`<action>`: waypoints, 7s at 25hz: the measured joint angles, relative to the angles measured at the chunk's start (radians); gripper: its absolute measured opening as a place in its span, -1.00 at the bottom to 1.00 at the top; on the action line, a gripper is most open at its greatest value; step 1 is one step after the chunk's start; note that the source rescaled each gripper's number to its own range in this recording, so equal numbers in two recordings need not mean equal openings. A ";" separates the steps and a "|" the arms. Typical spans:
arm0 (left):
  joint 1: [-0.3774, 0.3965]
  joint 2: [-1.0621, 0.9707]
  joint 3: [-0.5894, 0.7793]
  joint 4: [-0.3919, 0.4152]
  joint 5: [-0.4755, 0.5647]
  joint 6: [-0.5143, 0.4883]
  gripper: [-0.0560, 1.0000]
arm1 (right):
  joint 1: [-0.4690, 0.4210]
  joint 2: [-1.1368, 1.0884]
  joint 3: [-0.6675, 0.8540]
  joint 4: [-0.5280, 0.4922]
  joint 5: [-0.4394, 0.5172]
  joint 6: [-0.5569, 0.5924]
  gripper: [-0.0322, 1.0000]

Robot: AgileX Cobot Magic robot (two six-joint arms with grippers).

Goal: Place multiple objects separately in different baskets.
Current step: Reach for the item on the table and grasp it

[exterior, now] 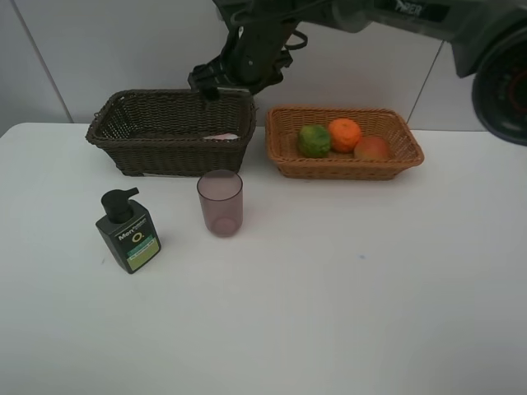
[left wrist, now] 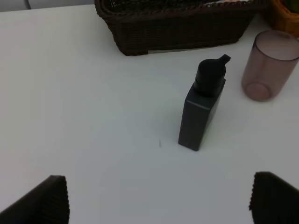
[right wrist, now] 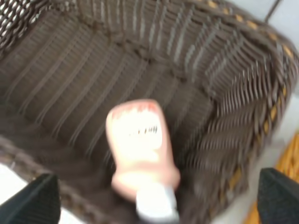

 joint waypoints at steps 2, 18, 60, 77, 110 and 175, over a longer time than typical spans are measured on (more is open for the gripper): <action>0.000 0.000 0.000 0.000 0.000 0.000 1.00 | -0.016 -0.040 0.022 0.027 0.061 0.005 0.73; 0.000 0.000 0.000 0.000 0.000 0.000 1.00 | -0.451 -0.710 0.876 0.024 0.055 0.061 0.73; 0.000 0.000 0.000 0.000 0.000 0.000 1.00 | -0.527 -2.300 1.609 0.024 0.212 0.004 0.73; 0.000 0.000 0.000 0.000 0.000 0.000 1.00 | -0.596 -2.301 1.610 0.026 0.211 0.002 0.73; 0.000 0.001 0.000 -0.001 -0.002 0.000 1.00 | -0.596 -2.301 1.610 0.026 0.211 0.000 0.73; -0.280 1.822 -0.505 -0.012 -0.388 0.373 0.14 | -0.596 -2.301 1.614 0.026 0.209 0.000 0.73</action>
